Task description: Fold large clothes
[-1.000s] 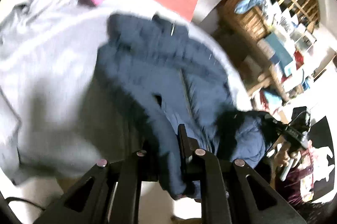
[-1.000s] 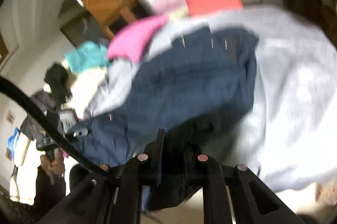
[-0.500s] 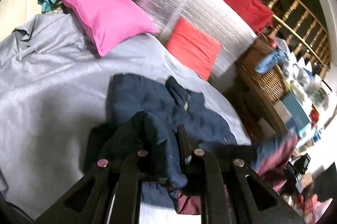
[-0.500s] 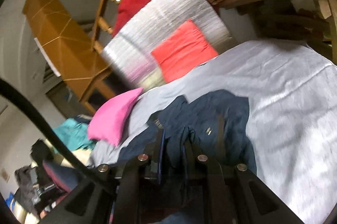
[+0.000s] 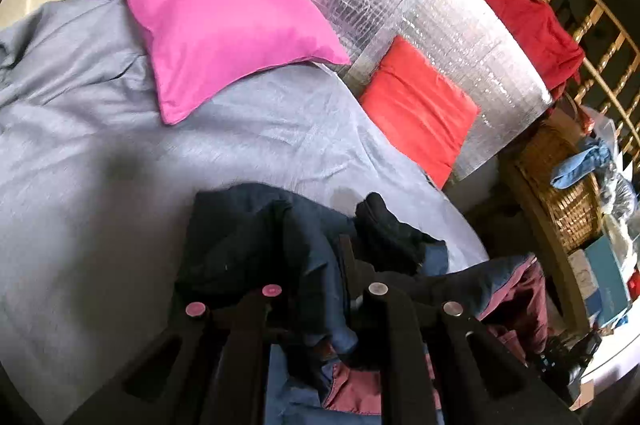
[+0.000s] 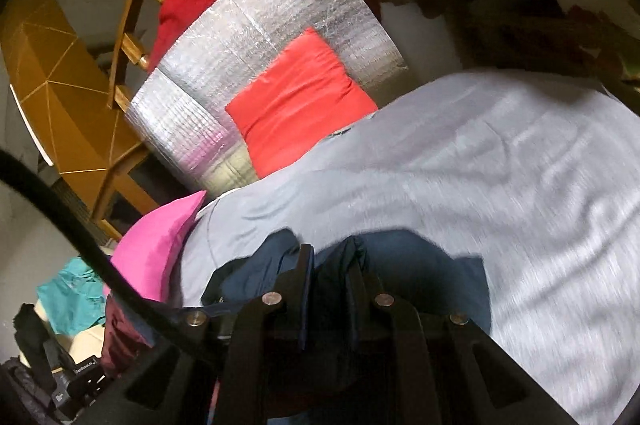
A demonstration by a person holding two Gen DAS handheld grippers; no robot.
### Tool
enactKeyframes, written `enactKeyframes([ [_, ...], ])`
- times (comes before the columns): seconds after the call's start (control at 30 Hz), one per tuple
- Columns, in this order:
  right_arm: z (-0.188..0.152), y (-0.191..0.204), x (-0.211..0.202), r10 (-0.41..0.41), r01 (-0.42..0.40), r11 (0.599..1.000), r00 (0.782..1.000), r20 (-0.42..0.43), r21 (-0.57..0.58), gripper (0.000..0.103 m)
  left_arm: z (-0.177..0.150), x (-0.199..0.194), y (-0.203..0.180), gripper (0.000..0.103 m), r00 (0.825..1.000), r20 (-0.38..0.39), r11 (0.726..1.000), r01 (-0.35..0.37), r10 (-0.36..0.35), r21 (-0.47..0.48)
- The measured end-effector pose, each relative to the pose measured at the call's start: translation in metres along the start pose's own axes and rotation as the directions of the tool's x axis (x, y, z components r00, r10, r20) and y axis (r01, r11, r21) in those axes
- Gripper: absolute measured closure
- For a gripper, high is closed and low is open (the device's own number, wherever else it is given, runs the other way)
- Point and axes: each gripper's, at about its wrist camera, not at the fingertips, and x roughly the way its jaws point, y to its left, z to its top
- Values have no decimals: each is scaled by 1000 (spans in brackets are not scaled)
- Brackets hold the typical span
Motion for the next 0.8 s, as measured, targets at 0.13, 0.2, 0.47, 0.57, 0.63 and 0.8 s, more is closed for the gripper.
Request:
enactKeyframes([
  [0.13, 13, -4, 28, 1, -1, 1000, 1000, -7, 10, 89, 19, 24, 1, 90, 1000, -26, 1000, 5, -5, 0],
  [0.2, 17, -8, 40, -2, 3, 1000, 1000, -9, 27, 89, 25, 37, 1, 90, 999, -44, 1000, 6, -5, 11],
  [0.47, 20, -33, 83, -15, 21, 992, 998, -54, 125, 85, 33, 70, 9, 84, 992, -127, 1000, 11, -10, 10],
  [0.57, 21, -43, 94, 31, -11, 980, 995, -97, 198, 48, 35, 75, 17, 68, 983, -163, 995, 75, -84, -60],
  [0.63, 23, -49, 91, 107, -87, 962, 992, -64, 259, 14, 38, 72, 22, 45, 976, -145, 981, 143, -161, -132],
  [0.8, 34, -53, 60, 135, -152, 942, 988, 74, 299, 9, 47, 26, 25, 16, 968, 79, 944, 249, -238, -216],
])
